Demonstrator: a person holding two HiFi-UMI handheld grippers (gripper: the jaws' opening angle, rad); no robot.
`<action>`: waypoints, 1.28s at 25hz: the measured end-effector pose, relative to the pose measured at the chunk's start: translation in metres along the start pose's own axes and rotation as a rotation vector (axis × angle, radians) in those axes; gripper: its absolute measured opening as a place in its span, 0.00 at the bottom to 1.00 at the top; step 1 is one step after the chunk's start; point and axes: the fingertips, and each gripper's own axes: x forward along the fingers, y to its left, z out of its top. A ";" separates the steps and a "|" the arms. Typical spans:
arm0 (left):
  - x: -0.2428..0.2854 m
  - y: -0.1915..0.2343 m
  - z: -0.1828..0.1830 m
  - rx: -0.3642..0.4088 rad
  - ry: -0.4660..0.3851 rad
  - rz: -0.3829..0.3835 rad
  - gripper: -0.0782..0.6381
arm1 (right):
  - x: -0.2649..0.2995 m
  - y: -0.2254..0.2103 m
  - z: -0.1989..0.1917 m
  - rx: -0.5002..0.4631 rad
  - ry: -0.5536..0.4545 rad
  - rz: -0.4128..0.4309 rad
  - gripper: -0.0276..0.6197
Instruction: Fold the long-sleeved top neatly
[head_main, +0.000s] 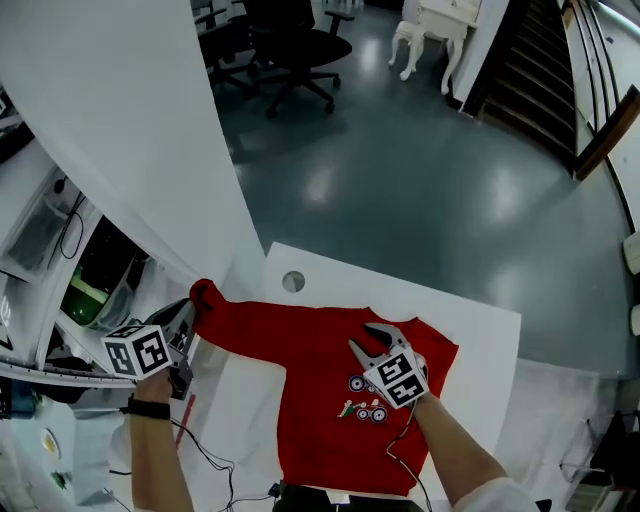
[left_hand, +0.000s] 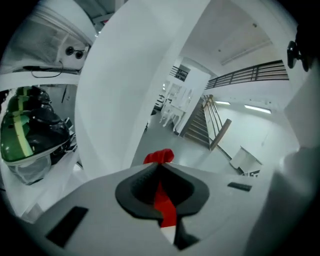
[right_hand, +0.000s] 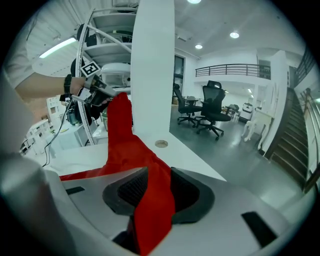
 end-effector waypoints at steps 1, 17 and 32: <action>0.004 -0.015 0.001 0.013 0.004 -0.016 0.14 | -0.008 -0.004 -0.005 0.006 0.003 -0.006 0.28; 0.081 -0.231 -0.051 0.117 0.119 -0.250 0.14 | -0.125 -0.077 -0.084 0.112 -0.004 -0.122 0.28; 0.143 -0.381 -0.160 0.163 0.301 -0.429 0.14 | -0.186 -0.128 -0.170 0.236 0.035 -0.180 0.28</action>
